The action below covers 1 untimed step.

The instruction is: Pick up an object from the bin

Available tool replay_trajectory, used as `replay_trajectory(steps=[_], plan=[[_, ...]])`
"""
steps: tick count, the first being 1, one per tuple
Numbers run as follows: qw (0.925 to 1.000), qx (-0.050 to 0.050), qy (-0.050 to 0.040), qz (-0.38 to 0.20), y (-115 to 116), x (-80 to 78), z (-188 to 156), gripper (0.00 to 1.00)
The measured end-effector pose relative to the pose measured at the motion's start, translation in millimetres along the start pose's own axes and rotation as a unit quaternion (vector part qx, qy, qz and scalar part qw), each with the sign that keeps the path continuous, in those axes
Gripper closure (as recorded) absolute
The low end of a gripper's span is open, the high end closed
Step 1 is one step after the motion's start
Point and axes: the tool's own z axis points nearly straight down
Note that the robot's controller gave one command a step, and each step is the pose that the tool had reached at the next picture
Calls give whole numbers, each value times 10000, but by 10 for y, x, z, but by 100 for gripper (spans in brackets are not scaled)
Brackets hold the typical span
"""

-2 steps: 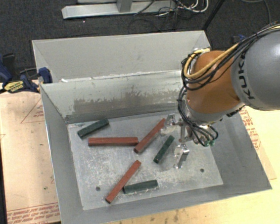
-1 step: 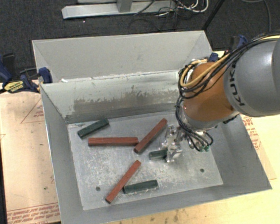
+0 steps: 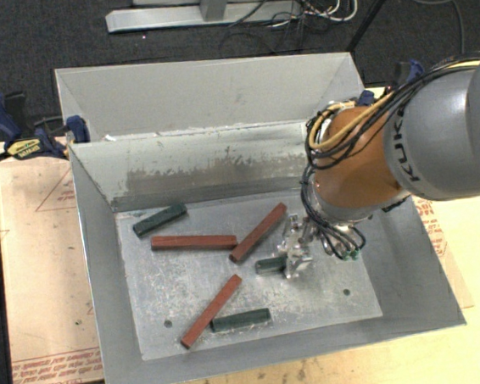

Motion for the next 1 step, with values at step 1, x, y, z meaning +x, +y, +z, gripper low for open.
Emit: replay_trajectory(steps=[1], plan=[[9999,5,83,-112,100,-270,-1903,100]])
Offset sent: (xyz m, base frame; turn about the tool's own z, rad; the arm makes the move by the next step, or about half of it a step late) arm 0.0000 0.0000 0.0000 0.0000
